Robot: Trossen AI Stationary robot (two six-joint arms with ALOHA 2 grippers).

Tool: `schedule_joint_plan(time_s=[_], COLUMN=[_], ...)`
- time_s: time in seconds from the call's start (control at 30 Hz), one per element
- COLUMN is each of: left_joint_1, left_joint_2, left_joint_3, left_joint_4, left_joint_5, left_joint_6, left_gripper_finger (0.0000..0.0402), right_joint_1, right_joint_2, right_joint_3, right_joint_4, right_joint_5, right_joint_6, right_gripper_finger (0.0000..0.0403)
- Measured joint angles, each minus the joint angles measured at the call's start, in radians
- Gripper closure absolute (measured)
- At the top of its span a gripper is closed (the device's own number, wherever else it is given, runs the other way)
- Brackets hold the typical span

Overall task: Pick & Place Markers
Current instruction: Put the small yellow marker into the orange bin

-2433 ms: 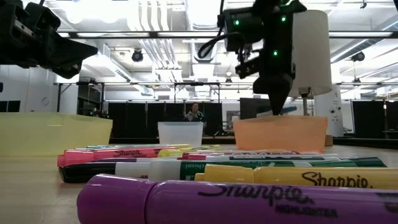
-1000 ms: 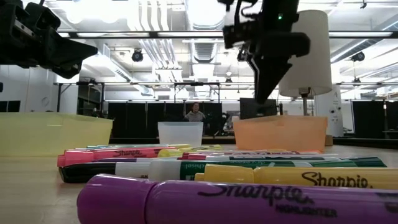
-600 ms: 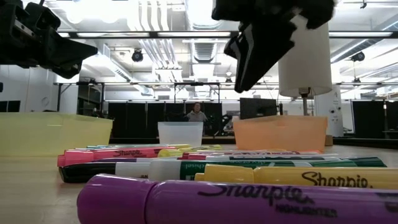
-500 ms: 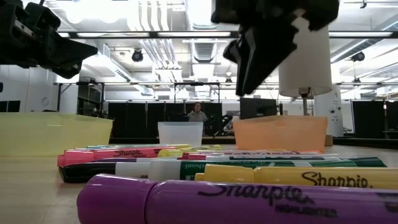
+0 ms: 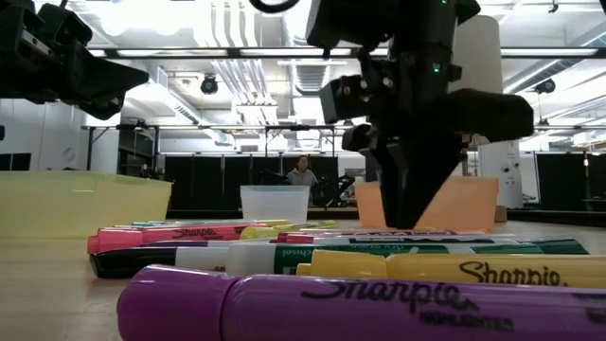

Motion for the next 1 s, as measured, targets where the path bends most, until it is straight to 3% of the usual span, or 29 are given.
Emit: schedule_joint_plan(time_s=[0.73,1.0], left_joint_1=[0.000,0.000], left_joint_2=[0.000,0.001], left_joint_3=[0.000,0.000], left_joint_4=[0.000,0.000], left_joint_5=[0.000,0.000], left_joint_6=[0.000,0.000], left_gripper_finger=[0.0401,0.0401], right_joint_1=[-0.024,-0.021], right_joint_2=[0.026,0.032], right_joint_3=[-0.005,-0.009], right_joint_4=[0.040,0.052], right_joint_5=[-0.001,-0.014], right_joint_6=[-0.064,-0.130], right_gripper_finger=[0.0337,0.0313])
